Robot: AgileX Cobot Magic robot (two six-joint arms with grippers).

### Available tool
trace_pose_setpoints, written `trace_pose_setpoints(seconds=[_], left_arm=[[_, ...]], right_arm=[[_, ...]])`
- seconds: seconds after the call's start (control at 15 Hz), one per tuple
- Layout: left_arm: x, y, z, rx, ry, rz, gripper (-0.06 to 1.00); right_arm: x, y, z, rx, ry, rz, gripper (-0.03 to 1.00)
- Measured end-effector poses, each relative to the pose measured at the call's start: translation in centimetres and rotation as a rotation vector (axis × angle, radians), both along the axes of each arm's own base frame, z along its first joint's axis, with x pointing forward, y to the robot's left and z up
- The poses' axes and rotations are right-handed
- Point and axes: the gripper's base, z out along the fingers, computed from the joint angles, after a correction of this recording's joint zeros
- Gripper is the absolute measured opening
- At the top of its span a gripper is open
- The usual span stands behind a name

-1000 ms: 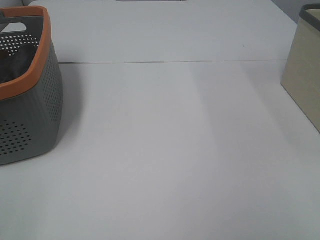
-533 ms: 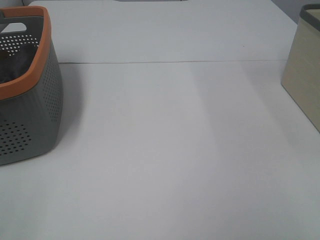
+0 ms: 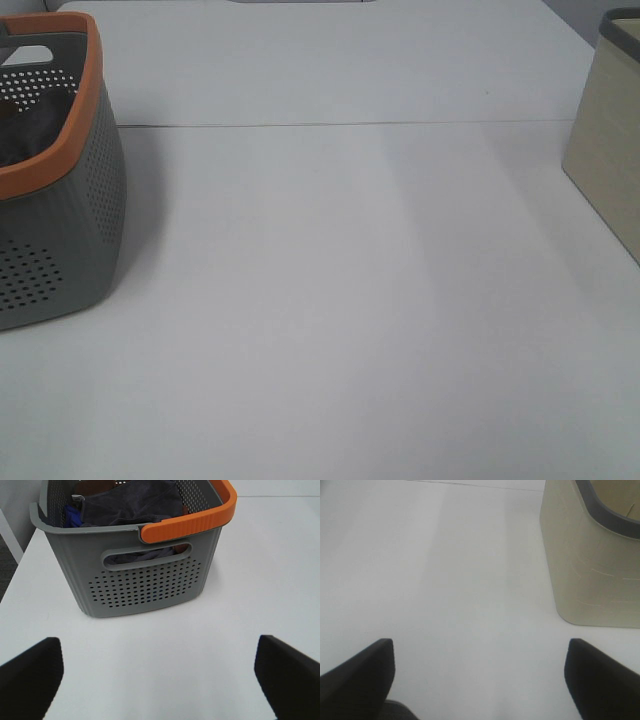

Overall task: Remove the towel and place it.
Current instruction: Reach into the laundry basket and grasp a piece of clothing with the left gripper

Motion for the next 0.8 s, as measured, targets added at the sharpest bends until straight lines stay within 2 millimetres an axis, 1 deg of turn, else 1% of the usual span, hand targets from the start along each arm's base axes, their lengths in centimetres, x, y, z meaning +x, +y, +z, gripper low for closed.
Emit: trace_pose_setpoints(seconds=[0.07, 0.13, 0.2, 0.27, 0.33, 0.4, 0.47, 0.53, 0.6, 0.67, 0.73, 0.8], left_arm=[[0.0, 0.0, 0.2, 0.001, 0.006, -0.001, 0.98], [0.0, 0.0, 1.2, 0.002, 0.027, -0.003, 0.98], [0.4, 0.0, 2.7, 0.002, 0.065, -0.004, 0.98], [2.0, 0.1, 6.1, 0.013, 0.168, -0.017, 0.98], [3.5, 0.1, 8.3, 0.04, 0.207, -0.036, 0.98], [5.3, 0.2, 10.2, 0.09, 0.226, -0.07, 0.98], [6.4, 0.3, 11.2, 0.12, 0.239, -0.091, 0.98], [8.8, 0.4, 12.7, 0.179, 0.265, -0.134, 0.98], [11.8, 0.5, 14.0, 0.236, 0.297, -0.179, 0.98], [15.1, 0.7, 14.9, 0.296, 0.333, -0.228, 0.98], [18.2, 1.0, 15.3, 0.356, 0.369, -0.266, 0.98], [21.6, 1.4, 15.3, 0.405, 0.412, -0.285, 0.98]], right_arm=[[0.0, 0.0, 0.0, 0.0, 0.0, 0.0, 0.82], [0.0, 0.0, 0.0, 0.0, 0.0, 0.0, 0.82], [0.0, 0.0, 0.0, 0.0, 0.0, 0.0, 0.82], [0.0, 0.0, 0.0, 0.0, 0.0, 0.0, 0.82], [0.0, 0.0, 0.0, 0.0, 0.0, 0.0, 0.82], [0.0, 0.0, 0.0, 0.0, 0.0, 0.0, 0.82], [0.0, 0.0, 0.0, 0.0, 0.0, 0.0, 0.82], [0.0, 0.0, 0.0, 0.0, 0.0, 0.0, 0.82], [0.0, 0.0, 0.0, 0.0, 0.0, 0.0, 0.82], [0.0, 0.0, 0.0, 0.0, 0.0, 0.0, 0.82], [0.0, 0.0, 0.0, 0.0, 0.0, 0.0, 0.82], [0.0, 0.0, 0.0, 0.0, 0.0, 0.0, 0.82]])
